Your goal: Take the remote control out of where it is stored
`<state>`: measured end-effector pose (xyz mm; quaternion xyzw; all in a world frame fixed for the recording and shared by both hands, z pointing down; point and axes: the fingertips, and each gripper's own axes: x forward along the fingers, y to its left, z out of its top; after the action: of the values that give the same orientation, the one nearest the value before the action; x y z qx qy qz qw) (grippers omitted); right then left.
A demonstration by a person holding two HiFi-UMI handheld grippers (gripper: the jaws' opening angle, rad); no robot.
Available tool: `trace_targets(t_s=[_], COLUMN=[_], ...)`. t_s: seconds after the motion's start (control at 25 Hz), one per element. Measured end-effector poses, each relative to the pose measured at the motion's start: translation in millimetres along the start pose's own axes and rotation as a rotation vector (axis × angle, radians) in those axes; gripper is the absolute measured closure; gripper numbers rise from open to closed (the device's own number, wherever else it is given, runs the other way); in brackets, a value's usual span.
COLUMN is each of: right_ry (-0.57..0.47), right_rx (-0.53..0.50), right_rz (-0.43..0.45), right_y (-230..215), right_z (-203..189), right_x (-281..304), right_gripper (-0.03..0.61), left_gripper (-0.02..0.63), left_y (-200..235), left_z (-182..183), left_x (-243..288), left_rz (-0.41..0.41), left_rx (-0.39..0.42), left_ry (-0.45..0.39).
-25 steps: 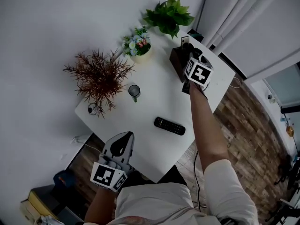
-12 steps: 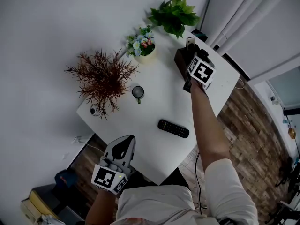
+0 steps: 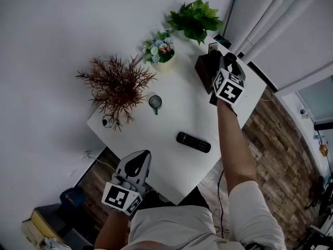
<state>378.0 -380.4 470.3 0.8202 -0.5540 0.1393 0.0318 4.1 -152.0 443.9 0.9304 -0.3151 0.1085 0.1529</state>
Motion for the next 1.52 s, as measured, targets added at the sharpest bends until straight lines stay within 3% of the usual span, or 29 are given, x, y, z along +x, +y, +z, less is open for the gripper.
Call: trace_targets(t_s=[0.24, 0.4, 0.64, 0.96, 1.16, 1.52], right_ry=[-0.114, -0.091, 0.101, 0.533, 0.696, 0.827], right_rx=[-0.132, -0.282, -0.438, -0.701, -0.807, -0.950], right_rz=[0.107, 0.237, 0.437, 0.739, 0.788, 0.834], right_y=[12, 26, 40, 67, 69, 83], right_z=[49, 59, 19, -109, -162, -203], right_x=[-50, -91, -141, -190, -202, -196], right_gripper=[0.393, 0.394, 0.396, 0.397, 0.397, 0.400], left_gripper=[0.606, 0.606, 0.606, 0.605, 0.605, 0.604], left_y=[-5, -10, -15, -18, -18, -13], left_z=[5, 8, 10, 7, 8, 2], left_x=[-3, -6, -10, -15, -20, -27], left_rz=[-0.016, -0.027, -0.044, -0.048, -0.049, -0.027], left_rx=[0.004, 0.003, 0.001, -0.002, -0.014, -0.032], left_ry=[-0.022, -0.041, -0.054, -0.055, -0.059, -0.058])
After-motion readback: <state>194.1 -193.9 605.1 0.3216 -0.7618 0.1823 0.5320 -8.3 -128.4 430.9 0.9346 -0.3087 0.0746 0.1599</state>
